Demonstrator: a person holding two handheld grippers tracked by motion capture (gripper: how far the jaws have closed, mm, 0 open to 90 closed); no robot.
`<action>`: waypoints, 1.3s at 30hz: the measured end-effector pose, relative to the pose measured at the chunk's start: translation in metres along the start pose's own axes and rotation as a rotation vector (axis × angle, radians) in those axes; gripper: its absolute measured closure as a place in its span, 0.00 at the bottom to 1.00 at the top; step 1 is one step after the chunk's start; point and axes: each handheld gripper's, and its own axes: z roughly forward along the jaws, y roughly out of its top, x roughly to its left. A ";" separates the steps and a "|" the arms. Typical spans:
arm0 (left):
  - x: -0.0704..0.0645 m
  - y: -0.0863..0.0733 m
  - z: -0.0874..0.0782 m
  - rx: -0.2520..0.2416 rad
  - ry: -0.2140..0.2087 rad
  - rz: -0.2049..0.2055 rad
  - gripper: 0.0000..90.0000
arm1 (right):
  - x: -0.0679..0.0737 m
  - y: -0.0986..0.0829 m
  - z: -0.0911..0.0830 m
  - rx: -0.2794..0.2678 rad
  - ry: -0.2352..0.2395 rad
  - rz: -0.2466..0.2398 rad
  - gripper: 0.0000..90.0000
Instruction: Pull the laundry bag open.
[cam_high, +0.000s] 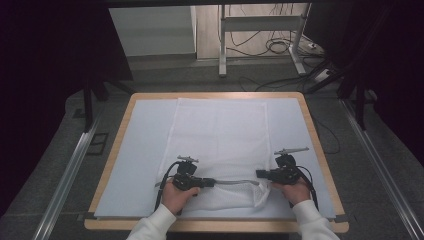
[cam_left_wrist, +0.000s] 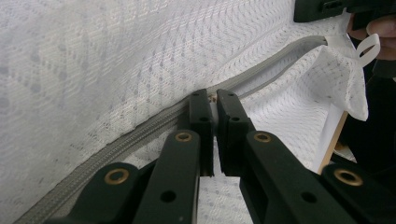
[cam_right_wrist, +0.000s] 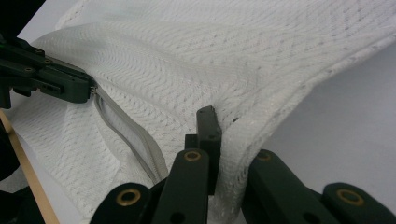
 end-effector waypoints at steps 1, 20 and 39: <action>0.000 0.000 -0.001 -0.002 -0.003 -0.003 0.96 | 0.000 0.000 0.000 -0.001 0.001 0.001 0.99; 0.010 -0.005 -0.018 -0.035 0.045 -0.013 0.96 | -0.003 0.000 -0.003 -0.008 -0.011 -0.004 0.99; 0.015 -0.007 -0.023 -0.040 0.058 -0.017 0.96 | -0.003 -0.001 -0.002 -0.003 -0.012 -0.004 0.99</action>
